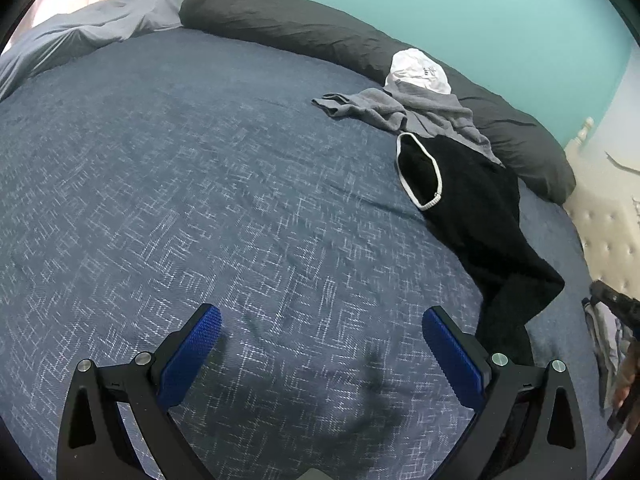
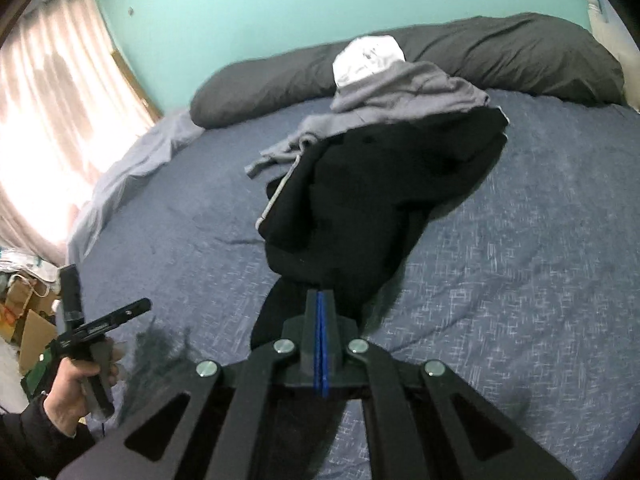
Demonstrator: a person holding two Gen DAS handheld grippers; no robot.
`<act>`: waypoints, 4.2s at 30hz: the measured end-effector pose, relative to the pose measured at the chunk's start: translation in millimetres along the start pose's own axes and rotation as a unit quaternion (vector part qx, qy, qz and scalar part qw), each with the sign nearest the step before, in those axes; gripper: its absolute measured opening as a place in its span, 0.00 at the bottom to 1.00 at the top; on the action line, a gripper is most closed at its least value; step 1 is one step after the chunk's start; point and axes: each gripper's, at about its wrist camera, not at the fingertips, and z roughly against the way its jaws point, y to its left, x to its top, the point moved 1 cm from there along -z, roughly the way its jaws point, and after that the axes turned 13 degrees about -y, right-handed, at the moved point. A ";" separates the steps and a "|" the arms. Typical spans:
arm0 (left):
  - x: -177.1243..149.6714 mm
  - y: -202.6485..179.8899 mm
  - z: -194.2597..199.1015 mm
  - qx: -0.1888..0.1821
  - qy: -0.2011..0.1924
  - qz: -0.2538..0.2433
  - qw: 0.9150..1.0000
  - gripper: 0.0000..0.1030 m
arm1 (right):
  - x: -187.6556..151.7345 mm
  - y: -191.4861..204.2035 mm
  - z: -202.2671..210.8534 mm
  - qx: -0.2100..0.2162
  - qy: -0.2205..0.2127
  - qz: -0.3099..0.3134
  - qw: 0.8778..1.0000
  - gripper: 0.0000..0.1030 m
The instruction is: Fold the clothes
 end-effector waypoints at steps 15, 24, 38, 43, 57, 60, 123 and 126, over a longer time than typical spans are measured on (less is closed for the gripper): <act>3.6 11.8 -2.4 0.008 0.001 0.013 1.000 1.00 | -11.1 52.5 -113.5 -0.054 0.079 0.117 0.988 0.63; 1.6 10.0 -2.9 0.006 0.003 0.010 1.000 1.00 | -9.7 38.6 -106.1 -0.044 0.058 0.087 0.994 0.06; -1.3 5.9 -0.7 0.006 0.003 0.000 1.000 1.00 | -6.5 5.4 42.5 -0.010 -0.024 0.047 0.999 0.05; -2.4 5.4 -1.7 0.006 0.004 -0.002 1.000 1.00 | -19.4 -34.8 53.9 -0.056 -0.002 0.012 0.998 0.05; -0.3 3.1 -7.9 -0.002 0.006 -0.005 1.000 1.00 | -27.3 -50.1 67.6 -0.104 -0.027 -0.055 0.993 0.13; 1.2 -0.1 -9.1 -0.009 0.007 -0.008 1.000 1.00 | -26.4 -43.7 69.3 -0.113 -0.033 -0.057 0.991 0.15; 30.7 -159.8 -177.3 -0.099 0.076 -0.216 0.968 0.06 | -72.7 -6.0 3.2 -0.081 -0.047 -0.145 0.985 0.40; 38.0 -159.4 -165.0 -0.106 0.062 -0.210 0.970 0.05 | -73.2 -6.7 7.3 -0.084 -0.050 -0.148 0.984 0.40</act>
